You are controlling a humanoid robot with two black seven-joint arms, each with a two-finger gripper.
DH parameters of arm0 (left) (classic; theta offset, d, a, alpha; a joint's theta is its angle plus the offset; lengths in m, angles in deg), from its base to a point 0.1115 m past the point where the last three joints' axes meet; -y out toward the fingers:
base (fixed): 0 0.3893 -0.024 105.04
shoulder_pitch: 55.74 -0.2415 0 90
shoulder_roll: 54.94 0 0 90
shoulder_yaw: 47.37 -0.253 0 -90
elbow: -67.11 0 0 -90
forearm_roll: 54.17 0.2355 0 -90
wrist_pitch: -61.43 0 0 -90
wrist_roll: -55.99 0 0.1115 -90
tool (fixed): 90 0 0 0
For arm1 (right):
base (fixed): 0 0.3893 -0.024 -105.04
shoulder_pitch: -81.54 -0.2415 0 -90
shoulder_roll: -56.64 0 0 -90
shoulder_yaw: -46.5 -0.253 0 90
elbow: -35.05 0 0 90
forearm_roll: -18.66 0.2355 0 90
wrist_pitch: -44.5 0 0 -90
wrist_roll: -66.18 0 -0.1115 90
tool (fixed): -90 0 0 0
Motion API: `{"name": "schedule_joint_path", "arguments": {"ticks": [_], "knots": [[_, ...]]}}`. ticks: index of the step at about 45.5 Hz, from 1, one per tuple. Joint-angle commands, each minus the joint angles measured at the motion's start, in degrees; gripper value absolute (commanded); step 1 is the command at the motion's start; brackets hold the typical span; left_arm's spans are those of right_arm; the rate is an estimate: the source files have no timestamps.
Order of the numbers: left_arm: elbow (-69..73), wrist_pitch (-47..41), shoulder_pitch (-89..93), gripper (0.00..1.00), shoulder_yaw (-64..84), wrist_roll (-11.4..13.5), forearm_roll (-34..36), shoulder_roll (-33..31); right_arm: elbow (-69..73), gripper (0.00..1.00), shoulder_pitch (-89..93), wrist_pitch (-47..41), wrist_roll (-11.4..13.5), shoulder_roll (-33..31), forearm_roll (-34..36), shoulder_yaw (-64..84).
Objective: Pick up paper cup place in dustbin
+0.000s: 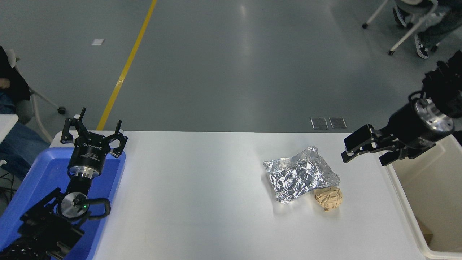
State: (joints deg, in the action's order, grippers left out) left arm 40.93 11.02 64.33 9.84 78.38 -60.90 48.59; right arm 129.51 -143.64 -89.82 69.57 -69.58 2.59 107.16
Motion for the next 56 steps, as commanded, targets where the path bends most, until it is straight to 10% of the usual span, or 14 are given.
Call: {"name": "schedule_joint_path", "arguments": {"ticks": [1,56], "knots": [[0.0,0.0,0.0,1.00,0.0,0.0,0.0,0.0,2.9,1.00,-5.9,-0.7,0.7,1.4,3.3,0.9],[0.0,-0.1,-0.1,1.00,0.2,0.2,0.0,-0.1,2.5,1.00,-7.7,-0.7,0.7,0.9,4.2,4.9]]}}
